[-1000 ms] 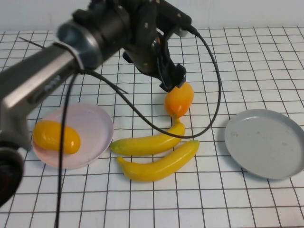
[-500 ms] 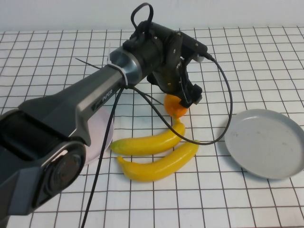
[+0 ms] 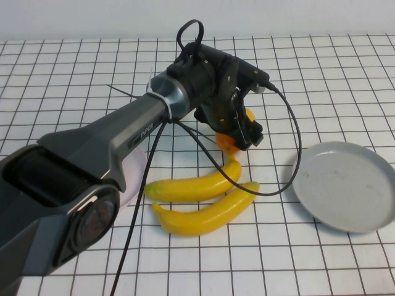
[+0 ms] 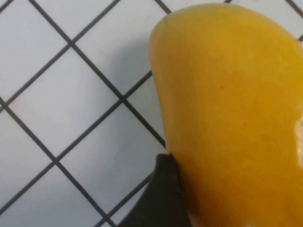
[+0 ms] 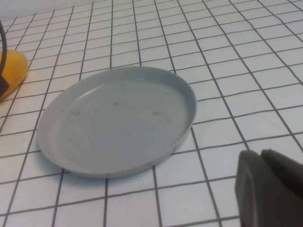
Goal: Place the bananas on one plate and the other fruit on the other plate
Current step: Put one type of fruit in the left plate
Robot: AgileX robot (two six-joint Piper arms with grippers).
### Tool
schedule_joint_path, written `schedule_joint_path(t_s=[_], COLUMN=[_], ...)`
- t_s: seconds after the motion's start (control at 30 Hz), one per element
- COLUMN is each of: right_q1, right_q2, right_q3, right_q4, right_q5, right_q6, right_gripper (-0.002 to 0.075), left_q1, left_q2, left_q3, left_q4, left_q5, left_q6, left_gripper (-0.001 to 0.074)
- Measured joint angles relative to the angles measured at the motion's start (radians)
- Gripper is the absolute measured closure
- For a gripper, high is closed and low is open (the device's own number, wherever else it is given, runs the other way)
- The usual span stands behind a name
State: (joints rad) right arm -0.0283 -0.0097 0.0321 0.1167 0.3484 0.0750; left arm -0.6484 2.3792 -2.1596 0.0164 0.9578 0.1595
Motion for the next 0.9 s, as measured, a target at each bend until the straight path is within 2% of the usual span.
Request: schedule_joint_path(t_s=[0.07, 0.27, 0.47, 0.57, 0.7, 0.9], right_q1=[0.000, 0.000, 0.000, 0.000, 0.000, 0.000], right_q2=[0.000, 0.000, 0.000, 0.000, 0.000, 0.000], right_q3=[0.000, 0.000, 0.000, 0.000, 0.000, 0.000], right_q4=[0.000, 0.000, 0.000, 0.000, 0.000, 0.000], right_q5=[0.000, 0.000, 0.000, 0.000, 0.000, 0.000], right_q6=[0.000, 0.000, 0.000, 0.000, 0.000, 0.000], right_gripper=[0.0742, 0.0742, 0.0742, 0.0742, 0.0742, 0.0742], left_q1=[0.000, 0.000, 0.012, 0.041, 0.098, 0.125], left_q2=[0.000, -0.004, -0.083, -0.152, -0.269, -0.422], left_q3=[0.000, -0.010, -0.097, -0.100, -0.005, 0.306], left_q4=[0.000, 0.019, 0.152, 0.196, 0.203, 0.219], left_q5=[0.002, 0.029, 0.223, 0.261, 0.272, 0.276], left_q6=[0.000, -0.002, -0.042, -0.064, -0.107, -0.226], left_gripper=[0.0153, 0.0153, 0.0153, 0.0153, 0.0153, 0.0153])
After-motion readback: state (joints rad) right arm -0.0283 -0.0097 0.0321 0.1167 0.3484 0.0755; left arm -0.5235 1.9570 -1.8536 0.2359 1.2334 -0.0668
